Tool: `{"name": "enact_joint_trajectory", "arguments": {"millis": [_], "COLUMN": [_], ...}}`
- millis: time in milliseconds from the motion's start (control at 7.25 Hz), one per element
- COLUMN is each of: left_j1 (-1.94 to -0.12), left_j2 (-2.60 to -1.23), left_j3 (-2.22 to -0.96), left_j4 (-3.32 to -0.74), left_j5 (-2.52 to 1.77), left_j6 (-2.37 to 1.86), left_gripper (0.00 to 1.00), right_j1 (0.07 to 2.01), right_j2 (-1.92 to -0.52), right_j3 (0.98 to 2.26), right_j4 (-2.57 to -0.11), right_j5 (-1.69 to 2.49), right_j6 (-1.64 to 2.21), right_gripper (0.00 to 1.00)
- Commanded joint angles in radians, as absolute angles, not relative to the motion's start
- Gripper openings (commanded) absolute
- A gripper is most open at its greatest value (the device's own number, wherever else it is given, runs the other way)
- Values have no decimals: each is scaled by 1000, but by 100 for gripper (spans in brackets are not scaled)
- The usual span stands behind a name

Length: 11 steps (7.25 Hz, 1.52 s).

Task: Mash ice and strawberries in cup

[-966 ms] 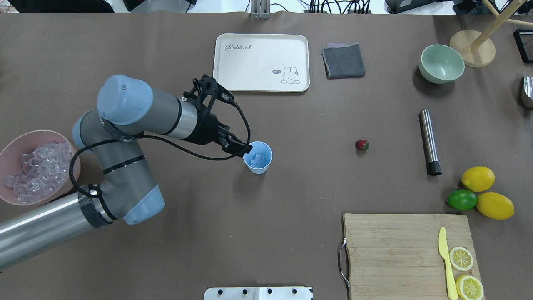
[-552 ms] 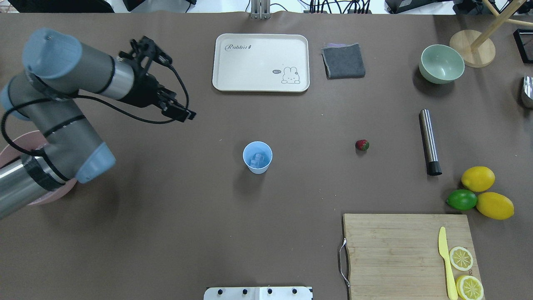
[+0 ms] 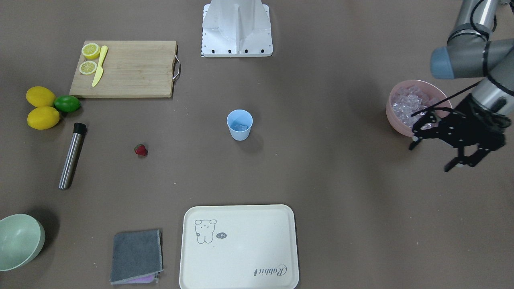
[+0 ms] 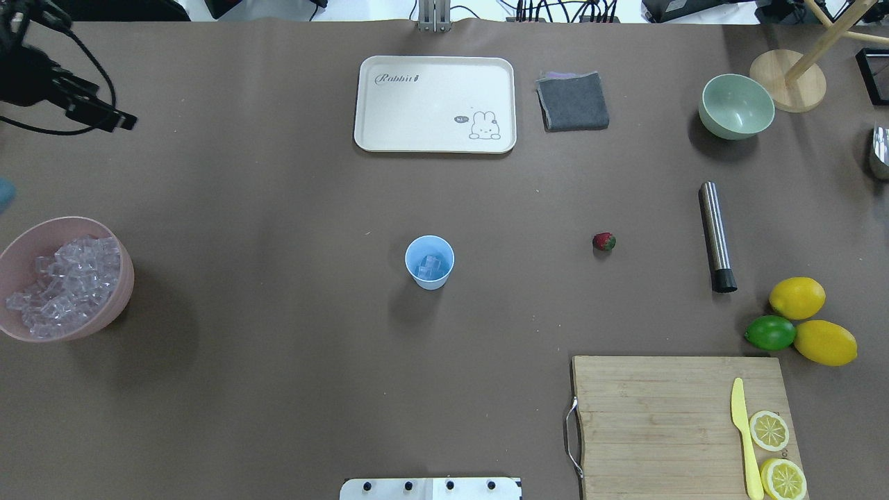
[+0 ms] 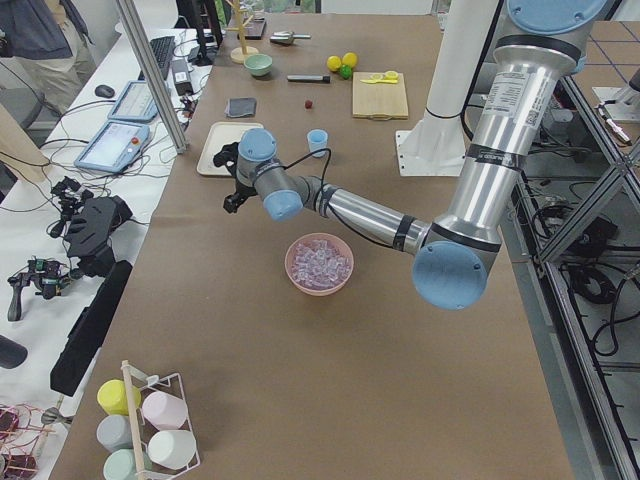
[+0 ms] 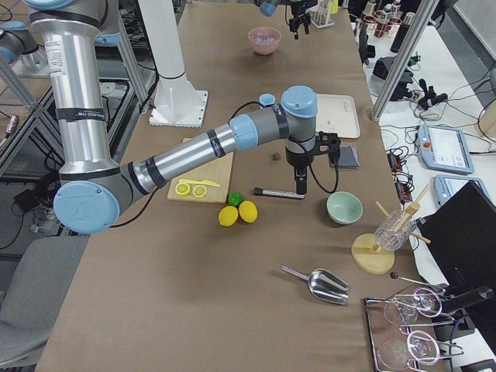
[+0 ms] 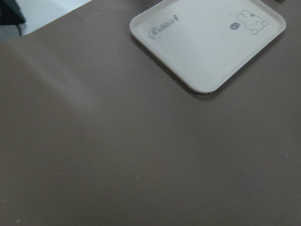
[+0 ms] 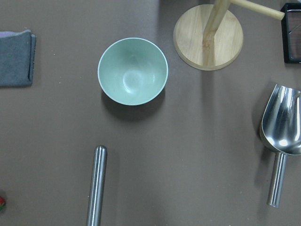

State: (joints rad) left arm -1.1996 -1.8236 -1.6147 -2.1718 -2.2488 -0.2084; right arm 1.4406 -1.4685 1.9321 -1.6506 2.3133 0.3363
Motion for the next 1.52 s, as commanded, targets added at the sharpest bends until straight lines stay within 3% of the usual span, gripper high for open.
{"name": "enact_joint_trajectory", "arguments": {"millis": [0, 552, 828, 1380], "left_j1": [-1354, -1368, -1435, -1572], "left_j2": [-1799, -1743, -1684, -1793], "left_j3": [-1612, -1615, -1615, -1661], "left_j4": [-1989, -1921, -1918, -1551], "left_j5": [-2203, -2071, -2077, -2123], "left_j6": [-18, 31, 31, 35], "left_gripper": [97, 97, 97, 97], "right_j1": [1440, 1401, 1327, 1116], "right_j2": [-1463, -1465, -1398, -1220], "right_j3": [1940, 1965, 1960, 1882], "right_j4": [-1638, -1635, -1637, -1637], "right_j5": [2313, 2315, 2310, 2234], "right_j6": [337, 334, 432, 586], "right_gripper": [100, 100, 100, 100]}}
